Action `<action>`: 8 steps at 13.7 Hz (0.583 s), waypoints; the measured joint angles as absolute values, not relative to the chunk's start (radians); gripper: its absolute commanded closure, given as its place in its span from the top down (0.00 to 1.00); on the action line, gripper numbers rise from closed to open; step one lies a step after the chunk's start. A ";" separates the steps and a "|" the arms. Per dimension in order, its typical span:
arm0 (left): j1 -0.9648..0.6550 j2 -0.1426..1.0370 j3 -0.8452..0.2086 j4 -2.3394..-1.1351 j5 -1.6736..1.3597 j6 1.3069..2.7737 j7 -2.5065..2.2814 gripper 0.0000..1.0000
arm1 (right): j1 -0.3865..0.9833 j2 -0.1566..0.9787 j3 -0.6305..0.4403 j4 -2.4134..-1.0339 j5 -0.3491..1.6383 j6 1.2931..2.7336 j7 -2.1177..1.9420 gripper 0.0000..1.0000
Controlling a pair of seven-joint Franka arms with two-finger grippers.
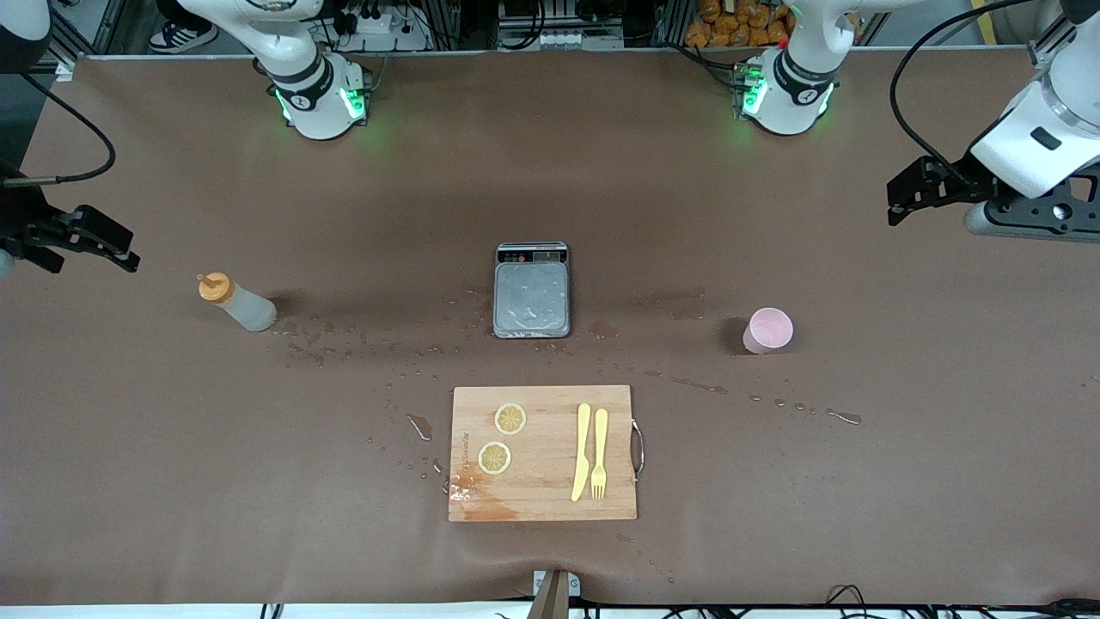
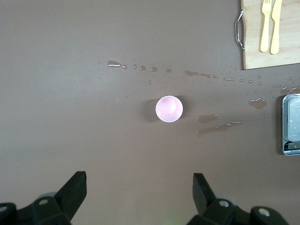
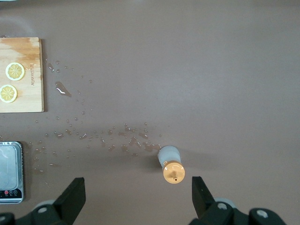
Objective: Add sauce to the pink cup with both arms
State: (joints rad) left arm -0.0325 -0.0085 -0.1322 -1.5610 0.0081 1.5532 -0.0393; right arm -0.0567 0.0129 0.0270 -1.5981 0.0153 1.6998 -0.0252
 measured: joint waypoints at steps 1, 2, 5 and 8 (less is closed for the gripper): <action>-0.033 -0.008 -0.132 -1.561 0.008 1.552 -0.039 1.00 | -0.057 0.013 0.027 -1.598 0.015 1.700 -0.025 1.00; -0.033 -0.008 -0.133 -1.561 0.008 1.552 -0.039 1.00 | -0.057 0.013 0.027 -1.598 0.015 1.700 -0.025 1.00; -0.033 -0.008 -0.134 -1.561 0.006 1.551 -0.039 1.00 | -0.057 0.013 0.027 -1.598 0.015 1.699 -0.025 1.00; -0.033 -0.008 -0.134 -1.560 -0.002 1.551 -0.039 1.00 | -0.058 0.013 0.027 -1.598 0.015 1.698 -0.025 1.00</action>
